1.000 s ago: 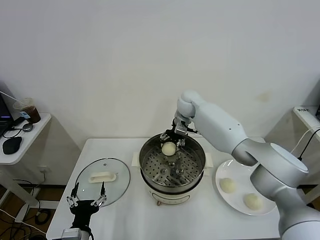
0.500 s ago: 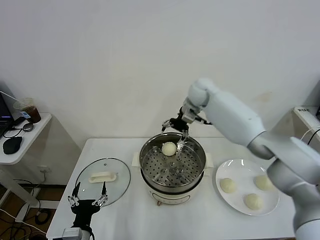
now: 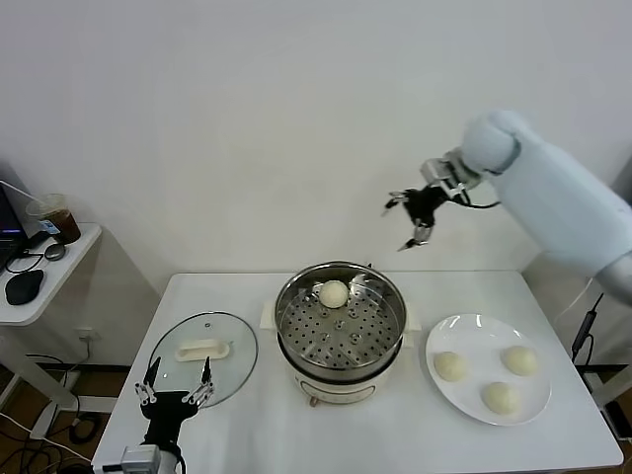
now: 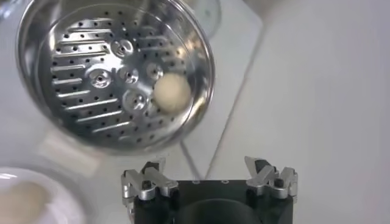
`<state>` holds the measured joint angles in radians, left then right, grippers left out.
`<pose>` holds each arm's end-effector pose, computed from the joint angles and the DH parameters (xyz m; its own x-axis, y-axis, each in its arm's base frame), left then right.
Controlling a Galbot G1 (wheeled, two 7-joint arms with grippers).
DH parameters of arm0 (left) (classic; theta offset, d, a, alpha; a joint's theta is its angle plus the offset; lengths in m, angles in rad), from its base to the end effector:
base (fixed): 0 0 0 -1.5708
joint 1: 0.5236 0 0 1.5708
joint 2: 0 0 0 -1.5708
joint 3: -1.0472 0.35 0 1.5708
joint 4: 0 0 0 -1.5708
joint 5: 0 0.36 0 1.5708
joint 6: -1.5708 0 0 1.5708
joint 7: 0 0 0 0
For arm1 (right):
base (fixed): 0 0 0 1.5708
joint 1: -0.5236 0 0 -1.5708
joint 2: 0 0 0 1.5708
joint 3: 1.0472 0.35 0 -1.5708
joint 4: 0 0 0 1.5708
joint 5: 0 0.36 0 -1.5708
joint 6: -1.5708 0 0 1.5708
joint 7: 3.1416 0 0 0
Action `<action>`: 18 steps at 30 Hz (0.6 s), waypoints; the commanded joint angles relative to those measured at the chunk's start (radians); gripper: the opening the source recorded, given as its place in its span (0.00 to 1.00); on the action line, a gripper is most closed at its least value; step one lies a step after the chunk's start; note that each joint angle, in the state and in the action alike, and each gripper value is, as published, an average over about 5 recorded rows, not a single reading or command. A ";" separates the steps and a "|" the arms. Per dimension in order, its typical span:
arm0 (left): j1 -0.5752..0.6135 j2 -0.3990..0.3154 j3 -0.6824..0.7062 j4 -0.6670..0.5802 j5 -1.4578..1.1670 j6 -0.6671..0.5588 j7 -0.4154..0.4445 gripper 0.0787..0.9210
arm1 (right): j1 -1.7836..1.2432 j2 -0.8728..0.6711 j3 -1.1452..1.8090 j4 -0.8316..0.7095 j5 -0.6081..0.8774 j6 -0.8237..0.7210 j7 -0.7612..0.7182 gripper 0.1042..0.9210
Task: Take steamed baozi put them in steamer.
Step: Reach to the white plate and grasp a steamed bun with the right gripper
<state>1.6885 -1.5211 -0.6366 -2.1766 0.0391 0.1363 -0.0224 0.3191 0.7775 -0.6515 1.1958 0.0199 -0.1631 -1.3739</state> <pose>0.1500 0.0405 -0.2906 -0.9815 -0.1053 0.1600 -0.0814 0.9854 0.1494 0.5729 -0.1266 0.0130 -0.2629 -0.3201 0.9102 -0.9391 -0.1314 -0.3175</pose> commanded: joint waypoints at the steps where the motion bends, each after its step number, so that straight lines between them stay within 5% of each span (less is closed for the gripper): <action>1: -0.001 0.004 -0.001 -0.001 -0.012 0.020 0.000 0.88 | -0.240 -0.304 0.072 0.281 -0.054 -0.273 -0.026 0.88; 7: 0.004 0.005 -0.008 -0.016 -0.004 0.068 -0.003 0.88 | -0.460 -0.348 0.183 0.371 -0.154 -0.235 -0.002 0.88; 18: 0.008 -0.008 -0.020 -0.008 0.003 0.072 -0.003 0.88 | -0.583 -0.208 0.220 0.307 -0.293 -0.176 0.032 0.88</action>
<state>1.6968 -1.5318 -0.6578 -2.1839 0.0449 0.1943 -0.0255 -0.1120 0.5534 -0.4858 1.4695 -0.1707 -0.3218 -1.3522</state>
